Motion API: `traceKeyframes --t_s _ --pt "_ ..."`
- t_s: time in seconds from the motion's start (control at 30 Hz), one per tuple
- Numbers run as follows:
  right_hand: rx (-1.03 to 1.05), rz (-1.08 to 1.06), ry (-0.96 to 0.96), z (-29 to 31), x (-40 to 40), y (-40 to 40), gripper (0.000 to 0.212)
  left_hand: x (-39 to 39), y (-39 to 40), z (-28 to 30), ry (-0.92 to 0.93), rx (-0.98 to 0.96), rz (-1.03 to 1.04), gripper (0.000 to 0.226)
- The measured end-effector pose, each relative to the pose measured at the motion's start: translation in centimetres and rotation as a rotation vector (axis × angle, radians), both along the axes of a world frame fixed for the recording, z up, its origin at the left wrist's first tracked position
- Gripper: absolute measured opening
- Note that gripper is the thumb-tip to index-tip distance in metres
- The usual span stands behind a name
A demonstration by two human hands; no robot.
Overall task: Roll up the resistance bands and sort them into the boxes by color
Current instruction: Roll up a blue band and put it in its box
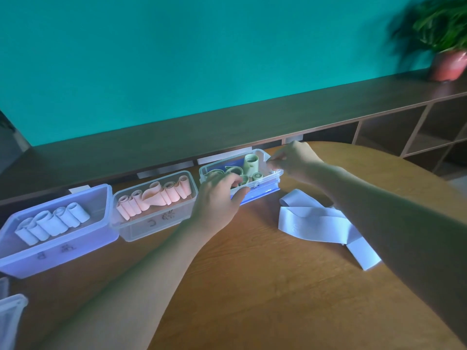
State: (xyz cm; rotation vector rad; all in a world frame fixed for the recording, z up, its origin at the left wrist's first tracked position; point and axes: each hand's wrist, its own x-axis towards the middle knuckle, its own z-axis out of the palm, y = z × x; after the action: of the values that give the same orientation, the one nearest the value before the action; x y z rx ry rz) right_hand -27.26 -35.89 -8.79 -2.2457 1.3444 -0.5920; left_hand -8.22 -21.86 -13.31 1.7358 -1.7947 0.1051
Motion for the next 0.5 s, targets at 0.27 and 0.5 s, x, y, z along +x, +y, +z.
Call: traceKeyframes --t_s 0.27,0.5 --pt "0.057 -0.089 -0.068 -1.5 -7.4 5.8 0.011 -5.9 1.6 -0.4 0.183 0.042 -0.065 0.022" --pt "0.127 -0.127 0.028 -4.4 -11.2 9.9 0.015 -10.1 0.7 -2.3 0.437 0.433 -0.046 0.047"
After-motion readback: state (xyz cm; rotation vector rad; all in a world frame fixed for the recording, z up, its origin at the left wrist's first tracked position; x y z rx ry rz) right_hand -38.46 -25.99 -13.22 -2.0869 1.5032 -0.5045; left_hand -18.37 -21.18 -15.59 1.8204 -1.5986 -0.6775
